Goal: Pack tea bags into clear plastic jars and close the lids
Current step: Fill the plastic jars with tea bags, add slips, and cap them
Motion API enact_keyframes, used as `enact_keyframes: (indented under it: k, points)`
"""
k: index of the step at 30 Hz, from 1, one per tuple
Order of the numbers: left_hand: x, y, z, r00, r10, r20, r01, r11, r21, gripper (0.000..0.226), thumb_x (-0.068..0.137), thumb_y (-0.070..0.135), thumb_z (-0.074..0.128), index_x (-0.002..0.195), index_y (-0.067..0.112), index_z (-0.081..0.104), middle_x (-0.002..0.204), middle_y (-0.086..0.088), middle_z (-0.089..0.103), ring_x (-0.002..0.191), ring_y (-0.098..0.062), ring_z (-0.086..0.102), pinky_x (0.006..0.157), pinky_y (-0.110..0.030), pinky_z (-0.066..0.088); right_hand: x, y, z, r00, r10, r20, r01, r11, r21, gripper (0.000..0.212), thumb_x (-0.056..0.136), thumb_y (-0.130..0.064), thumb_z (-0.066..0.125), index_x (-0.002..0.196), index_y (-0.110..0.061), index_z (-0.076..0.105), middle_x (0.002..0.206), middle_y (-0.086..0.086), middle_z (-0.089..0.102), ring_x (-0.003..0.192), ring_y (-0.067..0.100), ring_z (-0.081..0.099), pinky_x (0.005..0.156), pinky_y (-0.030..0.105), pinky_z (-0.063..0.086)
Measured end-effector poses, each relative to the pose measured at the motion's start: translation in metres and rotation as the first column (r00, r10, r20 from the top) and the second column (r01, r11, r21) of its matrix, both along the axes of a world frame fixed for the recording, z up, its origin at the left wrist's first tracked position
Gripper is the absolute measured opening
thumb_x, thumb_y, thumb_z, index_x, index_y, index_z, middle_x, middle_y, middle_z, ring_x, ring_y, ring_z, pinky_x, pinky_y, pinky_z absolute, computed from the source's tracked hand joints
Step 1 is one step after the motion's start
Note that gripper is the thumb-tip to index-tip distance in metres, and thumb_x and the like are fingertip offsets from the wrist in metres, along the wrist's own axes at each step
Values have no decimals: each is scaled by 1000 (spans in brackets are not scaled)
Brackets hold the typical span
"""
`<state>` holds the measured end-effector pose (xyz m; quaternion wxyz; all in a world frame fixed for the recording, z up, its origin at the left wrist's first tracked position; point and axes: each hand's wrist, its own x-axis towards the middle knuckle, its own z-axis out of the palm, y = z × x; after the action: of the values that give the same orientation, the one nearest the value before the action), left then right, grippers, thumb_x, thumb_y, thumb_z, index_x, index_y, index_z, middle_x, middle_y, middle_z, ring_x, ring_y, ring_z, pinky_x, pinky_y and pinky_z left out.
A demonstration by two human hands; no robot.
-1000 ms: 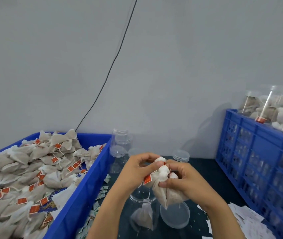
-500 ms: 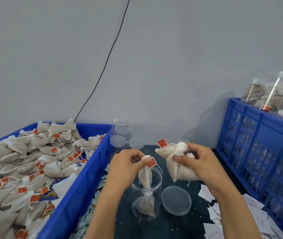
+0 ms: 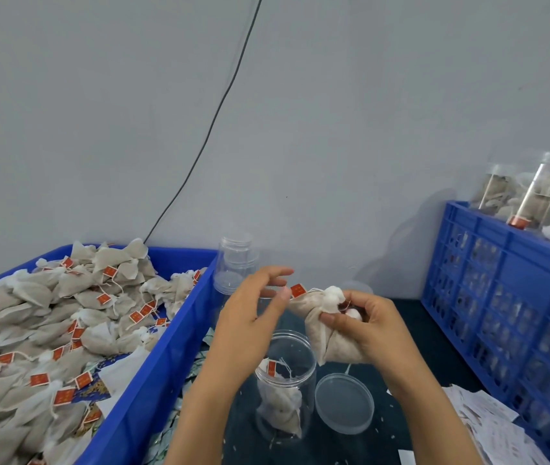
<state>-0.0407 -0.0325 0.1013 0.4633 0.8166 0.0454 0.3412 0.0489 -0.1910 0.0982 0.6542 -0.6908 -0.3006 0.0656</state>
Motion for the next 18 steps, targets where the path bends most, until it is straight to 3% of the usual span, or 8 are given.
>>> enact_keyframes:
  k: [4,7,12,15,18]
  points:
    - [3,-3,-1,971,-225,-85,212,967,-143,22,88,33,63,110,34,65,102,13,69,98,-8,66,87,-31,55,-8,7,3,999,45,-20,-44,998,37,14,79,-6,74,92,-10,74,89,13,74,89,33,69,82,45,54]
    - [5,-3,-3,963,-263,-57,241,937,-253,16,87,20,67,103,19,68,94,3,72,88,-16,71,71,-29,59,-12,14,2,1000,7,-16,-7,999,37,19,77,-3,75,95,-9,71,93,17,71,92,38,67,84,50,54]
    - [9,0,-9,994,-108,-35,91,941,-325,15,81,18,75,88,10,65,80,2,72,74,-9,70,60,-15,54,-13,25,-5,996,-90,-26,90,996,-10,27,77,-9,78,98,-12,62,96,6,69,89,21,66,79,36,55]
    - [13,0,-13,999,-7,-35,-5,948,-319,21,80,22,77,83,8,62,71,9,67,63,4,63,54,-9,48,-12,28,-9,993,-113,28,114,991,-65,16,79,-15,77,86,-10,64,80,2,69,73,13,63,66,27,52]
    - [16,4,-17,994,79,-79,-99,950,-295,26,82,36,72,82,12,62,75,2,64,64,1,58,55,-11,49,-10,27,-11,988,-147,44,150,987,-61,13,78,-15,78,76,-12,65,68,-2,67,62,7,59,58,21,49]
